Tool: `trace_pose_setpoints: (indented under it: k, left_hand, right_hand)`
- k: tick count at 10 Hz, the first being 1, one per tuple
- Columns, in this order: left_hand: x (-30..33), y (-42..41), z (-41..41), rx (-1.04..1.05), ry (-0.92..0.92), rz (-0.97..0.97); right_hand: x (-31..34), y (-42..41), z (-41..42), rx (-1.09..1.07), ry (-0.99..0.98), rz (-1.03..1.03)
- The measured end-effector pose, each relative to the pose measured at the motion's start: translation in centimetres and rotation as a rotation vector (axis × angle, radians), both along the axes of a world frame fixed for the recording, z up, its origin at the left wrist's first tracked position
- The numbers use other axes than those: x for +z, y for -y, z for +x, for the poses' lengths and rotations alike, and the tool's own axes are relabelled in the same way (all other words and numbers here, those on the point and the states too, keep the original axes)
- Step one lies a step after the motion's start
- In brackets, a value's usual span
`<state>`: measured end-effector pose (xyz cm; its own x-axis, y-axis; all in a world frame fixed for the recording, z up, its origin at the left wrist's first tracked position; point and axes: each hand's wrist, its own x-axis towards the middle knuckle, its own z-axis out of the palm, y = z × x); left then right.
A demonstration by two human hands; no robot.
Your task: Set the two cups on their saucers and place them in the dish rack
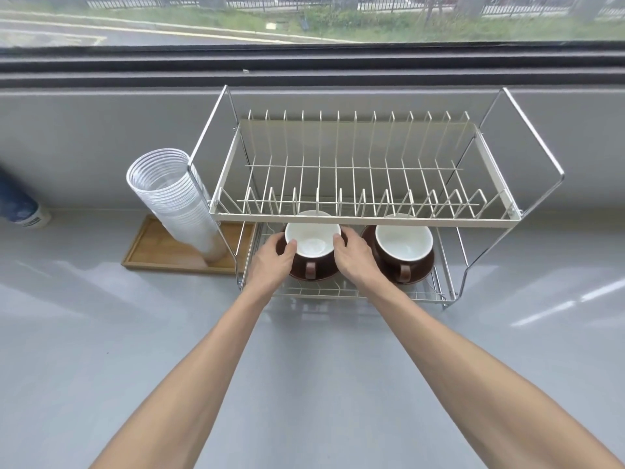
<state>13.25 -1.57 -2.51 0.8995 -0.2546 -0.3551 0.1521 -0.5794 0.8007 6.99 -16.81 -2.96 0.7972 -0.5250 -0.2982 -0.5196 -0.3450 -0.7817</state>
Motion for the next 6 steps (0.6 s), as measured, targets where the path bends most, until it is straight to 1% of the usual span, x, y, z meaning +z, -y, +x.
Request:
trace_pose_setpoints:
  k: [1,3,5,6]
  left_hand:
    - [-0.1,0.1,-0.1,-0.006,0.000,0.006]
    - [0.2,-0.3,-0.5,-0.076,-0.015,0.082]
    - [2.2,-1.5,-1.4,-0.267,-0.045,0.236]
    - [3.6,-2.0,-2.4,-0.336,0.003,0.321]
  right_hand:
    - [0.2,-0.1,-0.4,0.002,-0.009,0.004]
    - [0.9,0.1,-1.2,0.034,-0.043,-0.017]
    - [2.4,0.2,-2.8,0.128,-0.138,-0.067]
    - [3.5,0.1,-4.0,0.196,-0.187,-0.112]
